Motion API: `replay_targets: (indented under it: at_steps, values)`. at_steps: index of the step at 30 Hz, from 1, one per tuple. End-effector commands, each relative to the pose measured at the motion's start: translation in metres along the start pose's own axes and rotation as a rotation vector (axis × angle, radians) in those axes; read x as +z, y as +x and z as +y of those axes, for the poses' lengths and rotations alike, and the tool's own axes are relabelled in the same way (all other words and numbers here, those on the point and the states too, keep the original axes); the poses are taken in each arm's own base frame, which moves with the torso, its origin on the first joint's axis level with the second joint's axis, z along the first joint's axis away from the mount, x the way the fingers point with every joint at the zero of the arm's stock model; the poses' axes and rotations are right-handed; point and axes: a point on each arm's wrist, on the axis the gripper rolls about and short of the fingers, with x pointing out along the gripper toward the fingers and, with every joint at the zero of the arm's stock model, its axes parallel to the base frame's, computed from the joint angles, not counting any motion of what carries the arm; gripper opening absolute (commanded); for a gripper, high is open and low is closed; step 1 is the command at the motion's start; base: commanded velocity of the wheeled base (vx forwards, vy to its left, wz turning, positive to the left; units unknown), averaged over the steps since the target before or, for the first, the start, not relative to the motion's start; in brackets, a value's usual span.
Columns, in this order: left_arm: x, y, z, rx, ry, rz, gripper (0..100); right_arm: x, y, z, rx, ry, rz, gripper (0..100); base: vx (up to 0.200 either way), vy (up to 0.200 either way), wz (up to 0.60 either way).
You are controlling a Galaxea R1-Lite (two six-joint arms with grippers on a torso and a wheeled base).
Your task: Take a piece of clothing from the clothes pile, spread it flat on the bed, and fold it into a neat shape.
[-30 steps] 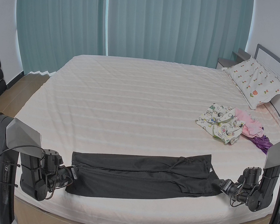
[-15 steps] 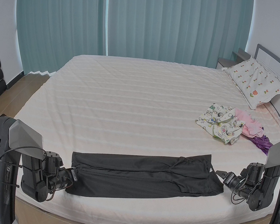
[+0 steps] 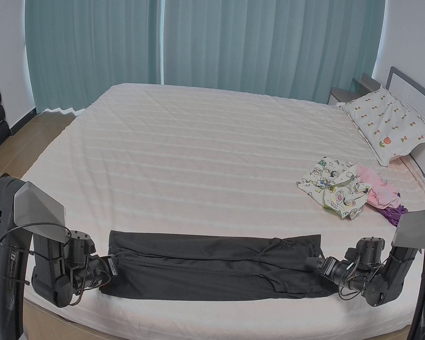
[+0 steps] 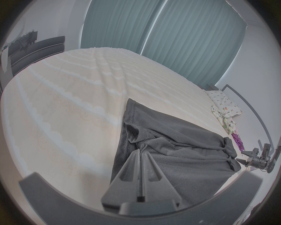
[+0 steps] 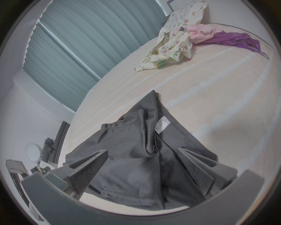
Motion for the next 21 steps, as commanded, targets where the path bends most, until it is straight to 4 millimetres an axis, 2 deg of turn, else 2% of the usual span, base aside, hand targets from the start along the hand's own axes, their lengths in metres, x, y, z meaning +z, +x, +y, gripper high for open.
replay_targets:
  at_steps: [1, 4, 14, 15, 21]
  values:
    - [-0.001, -0.001, 0.0, 0.001, 0.0, 0.005, 0, 0.006, 0.028, -0.004, 0.023, -0.064, 0.03, 100, 0.0, 0.0, 0.0]
    - [-0.001, -0.001, 0.0, 0.001, 0.0, 0.005, 0, 0.001, 0.034, -0.012, 0.034, -0.096, 0.061, 100, 0.0, 0.0, 0.0]
    - [-0.001, -0.001, 0.0, 0.001, 0.0, 0.005, 0, -0.011, 0.028, -0.017, 0.098, -0.134, 0.137, 100, 0.0, 0.0, 0.0]
    - [-0.001, -0.001, 0.0, 0.001, 0.001, 0.005, 0, -0.011, 0.028, -0.016, 0.101, -0.136, 0.135, 0, 0.0, 0.0, 0.0]
    - [0.0, -0.001, 0.0, 0.001, -0.001, 0.003, 0, -0.005, 0.025, -0.018, 0.108, -0.127, 0.108, 0, 0.0, 0.0, 0.0]
